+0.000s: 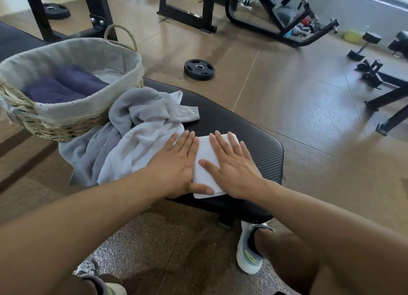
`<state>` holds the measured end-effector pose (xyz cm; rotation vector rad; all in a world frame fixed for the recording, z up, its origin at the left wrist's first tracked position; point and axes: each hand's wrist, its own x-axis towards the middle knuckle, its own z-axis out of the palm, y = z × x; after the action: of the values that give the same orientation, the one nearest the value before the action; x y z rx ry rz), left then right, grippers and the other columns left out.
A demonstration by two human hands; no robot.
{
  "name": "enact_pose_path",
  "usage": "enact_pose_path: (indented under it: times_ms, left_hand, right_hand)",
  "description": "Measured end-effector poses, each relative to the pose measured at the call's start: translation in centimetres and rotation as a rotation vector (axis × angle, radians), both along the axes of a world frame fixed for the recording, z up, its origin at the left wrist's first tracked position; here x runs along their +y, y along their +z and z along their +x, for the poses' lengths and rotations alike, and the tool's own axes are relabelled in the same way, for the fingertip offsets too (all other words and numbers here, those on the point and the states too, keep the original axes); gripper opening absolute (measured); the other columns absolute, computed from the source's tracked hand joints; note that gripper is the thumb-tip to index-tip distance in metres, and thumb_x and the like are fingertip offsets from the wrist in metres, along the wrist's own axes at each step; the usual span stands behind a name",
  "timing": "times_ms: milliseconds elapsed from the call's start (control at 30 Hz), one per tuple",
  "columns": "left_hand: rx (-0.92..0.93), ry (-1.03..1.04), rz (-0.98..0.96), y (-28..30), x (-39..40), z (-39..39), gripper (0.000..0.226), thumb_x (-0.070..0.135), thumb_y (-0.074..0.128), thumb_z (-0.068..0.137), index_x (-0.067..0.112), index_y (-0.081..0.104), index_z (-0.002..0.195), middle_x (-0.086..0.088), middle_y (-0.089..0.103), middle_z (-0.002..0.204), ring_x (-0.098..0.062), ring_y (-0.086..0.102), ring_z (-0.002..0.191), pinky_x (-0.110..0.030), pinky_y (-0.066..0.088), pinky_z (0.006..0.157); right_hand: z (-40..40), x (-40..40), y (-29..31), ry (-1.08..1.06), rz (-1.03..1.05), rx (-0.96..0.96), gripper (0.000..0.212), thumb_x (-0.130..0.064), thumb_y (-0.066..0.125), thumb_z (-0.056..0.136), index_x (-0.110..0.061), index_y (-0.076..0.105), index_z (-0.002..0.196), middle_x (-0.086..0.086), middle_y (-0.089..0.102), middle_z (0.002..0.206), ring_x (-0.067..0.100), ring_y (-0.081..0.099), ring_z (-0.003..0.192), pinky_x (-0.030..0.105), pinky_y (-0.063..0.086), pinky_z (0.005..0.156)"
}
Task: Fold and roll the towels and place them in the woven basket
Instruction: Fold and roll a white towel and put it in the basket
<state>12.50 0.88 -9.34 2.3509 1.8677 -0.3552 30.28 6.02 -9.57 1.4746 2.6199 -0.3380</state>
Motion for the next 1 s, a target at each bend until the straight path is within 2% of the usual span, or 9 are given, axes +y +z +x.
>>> enact_pose_path:
  times_ms: [100,167,300,400,467,600,700,833,1000]
  left_hand:
    - [-0.012,0.017,-0.021,0.3,0.1,0.2,0.14,0.095,-0.003,0.053,-0.001,-0.016,0.155,-0.017,-0.017,0.166,-0.027,-0.022,0.153,-0.046,-0.011,0.124]
    - [0.001,0.021,-0.026,0.6,0.3,0.2,0.138,0.097,0.007,0.06,-0.001,-0.015,0.155,-0.017,-0.015,0.166,-0.028,-0.022,0.153,-0.047,-0.011,0.124]
    - [0.02,0.028,-0.051,0.9,0.7,0.3,0.132,0.095,0.023,0.071,0.0,-0.014,0.156,-0.017,-0.014,0.167,-0.028,-0.021,0.153,-0.048,-0.009,0.124]
    - [0.007,0.049,-0.06,0.8,0.7,0.4,0.135,0.096,0.023,0.069,-0.001,-0.009,0.156,-0.017,-0.007,0.167,-0.029,-0.018,0.153,-0.048,-0.009,0.124]
    - [-0.007,0.06,-0.047,1.4,0.5,0.6,0.134,0.097,0.024,0.068,-0.002,0.004,0.157,-0.019,0.01,0.165,-0.032,-0.005,0.155,-0.048,-0.002,0.125]
    - [-0.056,0.07,0.067,4.3,0.8,1.6,0.088,0.091,0.027,0.076,0.014,0.061,0.102,-0.012,0.065,0.111,-0.028,0.055,0.109,-0.042,0.036,0.1]
    - [-0.248,0.195,0.187,5.4,1.6,0.8,0.062,0.08,0.041,0.085,0.019,0.054,0.083,-0.006,0.067,0.098,-0.025,0.055,0.09,-0.036,0.034,0.077]
    - [-0.629,0.348,0.217,3.5,2.5,-1.5,0.072,0.054,0.078,0.076,0.023,0.047,0.133,0.003,0.058,0.118,-0.02,0.053,0.114,-0.034,0.041,0.09]
    - [-0.726,0.21,0.293,1.8,2.7,-2.1,0.036,0.029,0.084,0.076,0.021,0.058,0.099,0.007,0.06,0.097,-0.018,0.054,0.094,-0.032,0.04,0.079]
  right_hand:
    - [0.2,0.7,1.0,-0.021,-0.093,0.123,0.081,-0.071,0.029,0.097,-0.031,0.0,0.162,-0.011,-0.007,0.17,0.016,-0.013,0.156,0.043,-0.002,0.127]
    - [0.6,1.9,2.7,-0.18,-0.087,0.326,0.078,-0.066,0.048,0.095,-0.031,0.022,0.159,-0.006,0.018,0.168,0.018,0.012,0.155,0.041,0.014,0.126]
    - [3.1,4.4,5.1,-0.438,-0.174,0.187,0.071,-0.083,0.058,0.075,-0.02,0.063,0.108,-0.006,0.068,0.11,0.016,0.065,0.098,0.038,0.054,0.087]
    - [4.2,3.9,4.9,-0.364,-0.471,-0.001,0.07,-0.079,0.069,0.07,-0.014,0.07,0.096,0.0,0.071,0.096,0.018,0.068,0.086,0.031,0.056,0.066]
    - [4.4,3.9,4.8,-0.352,-0.517,0.079,0.06,-0.069,0.079,0.067,-0.019,0.072,0.099,0.001,0.072,0.099,0.02,0.069,0.09,0.032,0.056,0.066]
    - [4.5,5.2,5.6,-0.34,-0.16,0.284,0.039,-0.034,0.087,0.07,-0.024,0.057,0.092,-0.005,0.065,0.091,0.021,0.064,0.09,0.037,0.052,0.076]
    - [4.2,5.2,6.0,-0.213,0.017,0.39,0.036,-0.025,0.081,0.074,-0.028,0.051,0.094,-0.012,0.06,0.087,0.019,0.058,0.087,0.038,0.049,0.074]
    - [3.6,5.0,5.3,-0.122,0.052,0.468,0.035,-0.022,0.08,0.076,-0.029,0.048,0.089,-0.013,0.06,0.082,0.016,0.055,0.08,0.037,0.046,0.069]
    - [3.5,4.7,5.3,-0.043,0.06,0.427,0.031,-0.022,0.079,0.078,-0.025,0.051,0.092,-0.008,0.064,0.092,0.019,0.058,0.088,0.034,0.044,0.071]
